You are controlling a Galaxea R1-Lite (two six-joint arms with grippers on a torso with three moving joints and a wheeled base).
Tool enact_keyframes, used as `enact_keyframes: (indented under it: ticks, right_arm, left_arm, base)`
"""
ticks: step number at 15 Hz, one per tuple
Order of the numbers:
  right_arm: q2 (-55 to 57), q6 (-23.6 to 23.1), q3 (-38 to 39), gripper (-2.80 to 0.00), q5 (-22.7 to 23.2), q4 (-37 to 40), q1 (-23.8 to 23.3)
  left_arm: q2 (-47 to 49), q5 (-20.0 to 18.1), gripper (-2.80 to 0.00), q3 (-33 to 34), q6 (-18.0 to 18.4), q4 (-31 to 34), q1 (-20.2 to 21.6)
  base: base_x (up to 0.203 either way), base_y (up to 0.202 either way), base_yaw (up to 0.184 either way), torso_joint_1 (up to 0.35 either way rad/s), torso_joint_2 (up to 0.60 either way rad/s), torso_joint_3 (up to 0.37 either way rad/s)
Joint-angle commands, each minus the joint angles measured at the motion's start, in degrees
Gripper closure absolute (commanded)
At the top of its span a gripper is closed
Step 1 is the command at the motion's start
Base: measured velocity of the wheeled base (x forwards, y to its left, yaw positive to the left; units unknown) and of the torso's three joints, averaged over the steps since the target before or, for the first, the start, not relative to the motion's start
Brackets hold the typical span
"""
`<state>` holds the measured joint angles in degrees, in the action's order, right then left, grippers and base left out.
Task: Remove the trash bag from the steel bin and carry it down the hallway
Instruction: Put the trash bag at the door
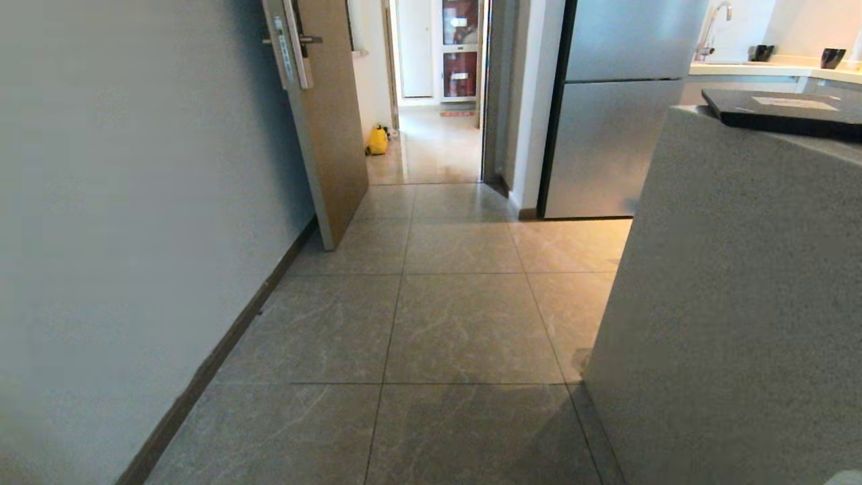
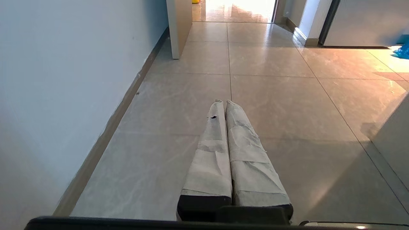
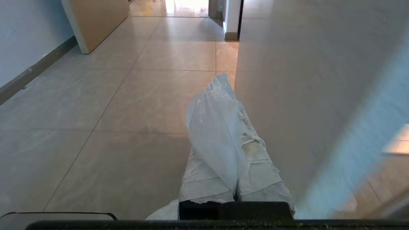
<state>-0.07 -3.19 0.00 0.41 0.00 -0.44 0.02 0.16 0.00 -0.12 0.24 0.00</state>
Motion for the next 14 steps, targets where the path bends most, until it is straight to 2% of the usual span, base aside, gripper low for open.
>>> enact_keyframes:
  ticks: [1, 14]
  right_arm:
    - [-0.01, -0.06, 0.0, 0.0, 0.03, 0.0, 0.0]
    - [-0.01, -0.06, 0.0, 0.0, 0.03, 0.0, 0.0]
  left_arm:
    - [-0.02, 0.02, 0.0, 0.0, -0.05, 0.02, 0.0]
    - [-0.02, 0.02, 0.0, 0.0, -0.14, 0.02, 0.0]
  base:
    - [0.188, 0.0, 0.0, 0.007, 0.0, 0.002]
    - [0.19, 0.0, 0.0, 0.003, 0.0, 0.003]
